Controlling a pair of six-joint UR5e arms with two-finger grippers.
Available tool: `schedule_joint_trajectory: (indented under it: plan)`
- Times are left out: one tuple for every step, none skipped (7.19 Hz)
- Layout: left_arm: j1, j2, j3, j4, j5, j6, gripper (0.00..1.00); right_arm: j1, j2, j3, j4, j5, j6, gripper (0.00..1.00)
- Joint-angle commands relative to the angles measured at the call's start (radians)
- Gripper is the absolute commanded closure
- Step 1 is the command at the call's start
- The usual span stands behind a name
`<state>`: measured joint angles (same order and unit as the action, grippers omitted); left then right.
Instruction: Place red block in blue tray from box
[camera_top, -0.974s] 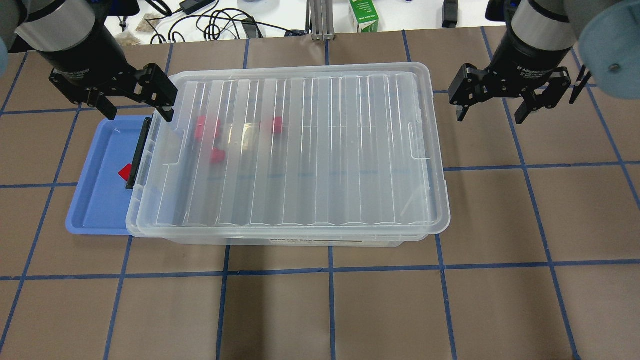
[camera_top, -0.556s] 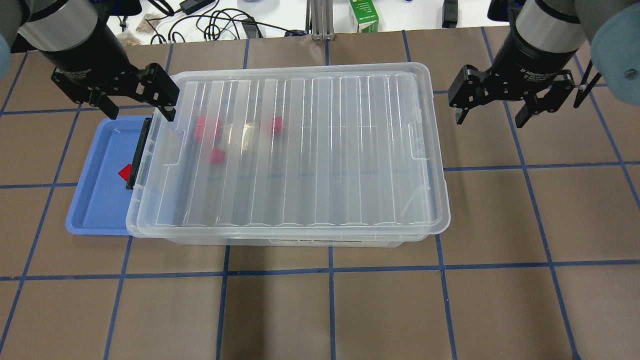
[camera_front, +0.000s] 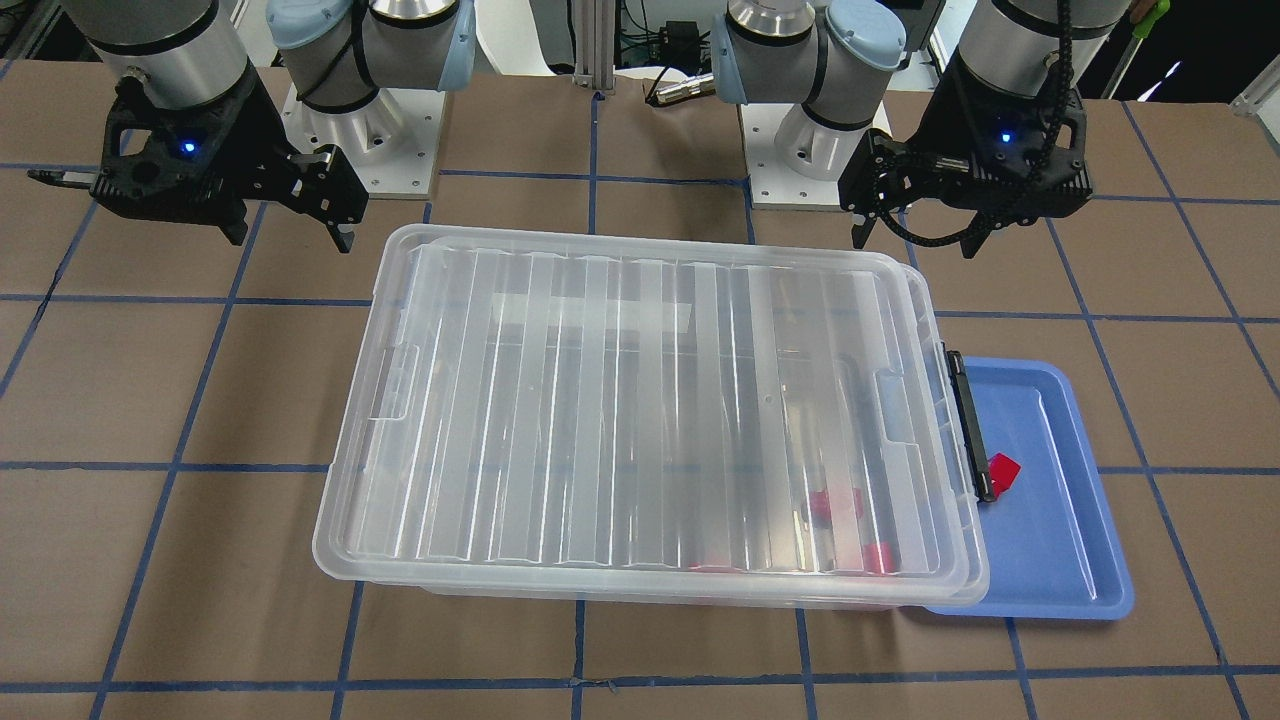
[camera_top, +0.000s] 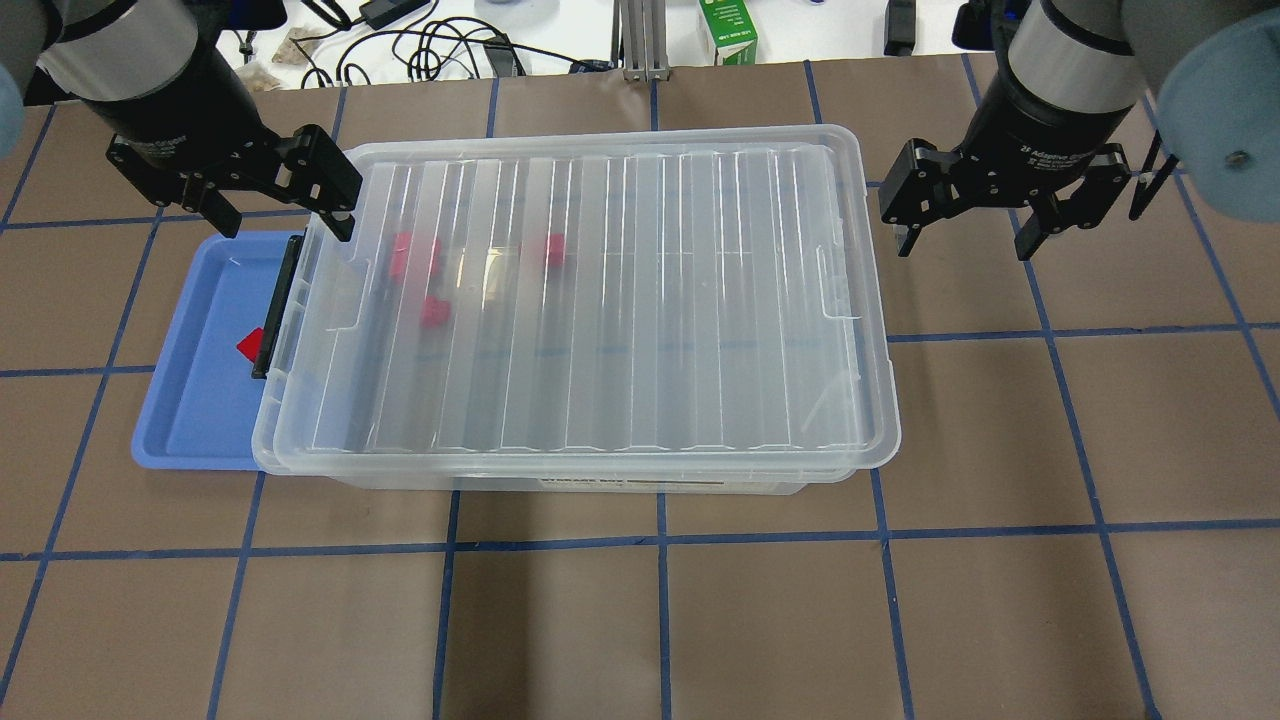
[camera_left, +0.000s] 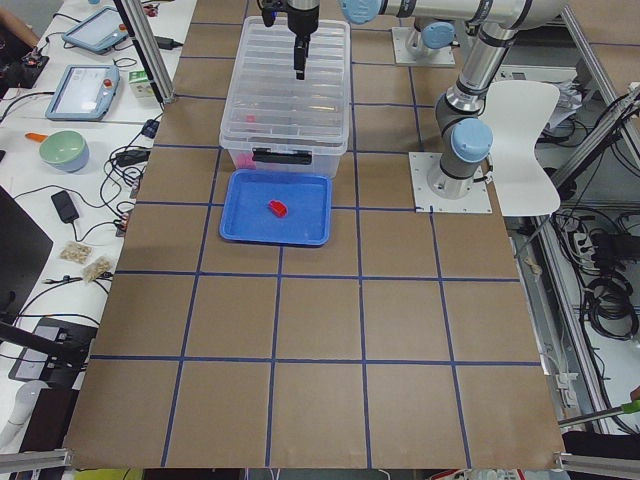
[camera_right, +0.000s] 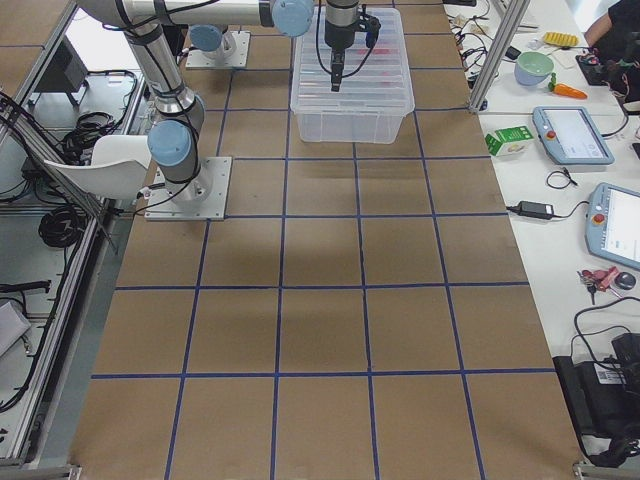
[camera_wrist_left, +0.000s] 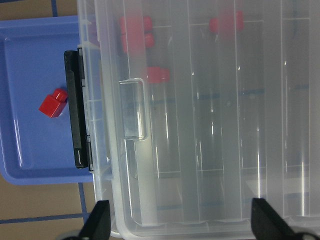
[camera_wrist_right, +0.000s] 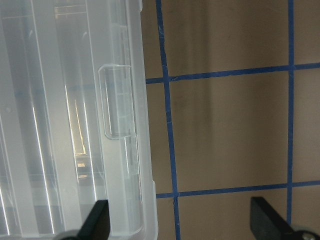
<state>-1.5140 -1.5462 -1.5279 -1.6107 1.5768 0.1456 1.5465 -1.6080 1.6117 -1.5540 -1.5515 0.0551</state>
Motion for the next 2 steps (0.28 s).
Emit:
schedule_joint_trajectory:
  plan:
    - [0.0,0.0,-0.001,0.0,-0.001,0.0,0.0,-0.003,0.003,0.004,-0.001,0.005,-0.009,0.0]
    - [-0.002,0.001,-0.003,-0.002,-0.001,0.0,0.0,-0.003,0.0,0.008,-0.001,0.004,0.005,0.0]
